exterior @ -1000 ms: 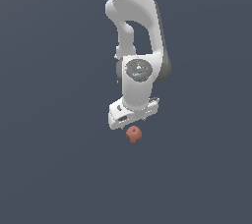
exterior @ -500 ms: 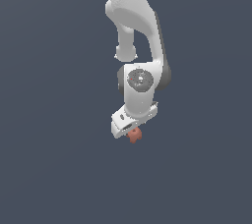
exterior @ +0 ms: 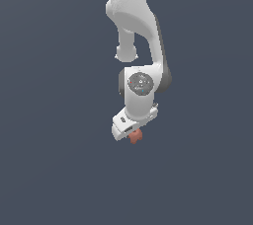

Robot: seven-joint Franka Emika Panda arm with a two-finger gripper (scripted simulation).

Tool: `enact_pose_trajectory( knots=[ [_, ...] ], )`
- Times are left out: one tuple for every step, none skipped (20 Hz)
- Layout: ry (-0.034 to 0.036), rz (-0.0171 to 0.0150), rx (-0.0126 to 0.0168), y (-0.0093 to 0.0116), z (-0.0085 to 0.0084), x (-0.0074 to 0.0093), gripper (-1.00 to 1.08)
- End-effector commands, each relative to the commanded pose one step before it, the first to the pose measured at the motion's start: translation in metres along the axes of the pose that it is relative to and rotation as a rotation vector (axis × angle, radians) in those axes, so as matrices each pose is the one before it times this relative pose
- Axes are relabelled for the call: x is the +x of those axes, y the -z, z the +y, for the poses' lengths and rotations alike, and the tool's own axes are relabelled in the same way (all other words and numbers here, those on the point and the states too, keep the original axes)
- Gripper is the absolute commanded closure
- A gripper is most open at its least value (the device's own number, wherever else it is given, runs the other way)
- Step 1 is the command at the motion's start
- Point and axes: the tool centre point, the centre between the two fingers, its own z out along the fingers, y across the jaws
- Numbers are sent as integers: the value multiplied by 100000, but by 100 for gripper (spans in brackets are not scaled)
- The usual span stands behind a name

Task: Pick up the object and move it to a goal position.

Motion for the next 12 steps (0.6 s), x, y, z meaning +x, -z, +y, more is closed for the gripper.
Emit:
enact_pose_trajectory(
  knots=[
    [135,-106,73,-1049,-57,-45,-92],
    [0,0,0,-560,23,-31,-92],
    [119,11,0,-602,-45,4,-92],
    [69,7,0,-540,-18,-8,-92],
    [0,0,0,-462,20,-23,-92],
    [69,7,0,-376,-21,8,-92],
    [0,0,0,-298,19,-4,-92],
    [68,9,-1,-211,-21,31,-92],
    [0,0,0,-134,19,20,-92],
    [0,0,0,-52,20,33,-92],
    [0,0,0,19,18,38,-92],
    [0,0,0,20,6,15,-92]
  ],
)
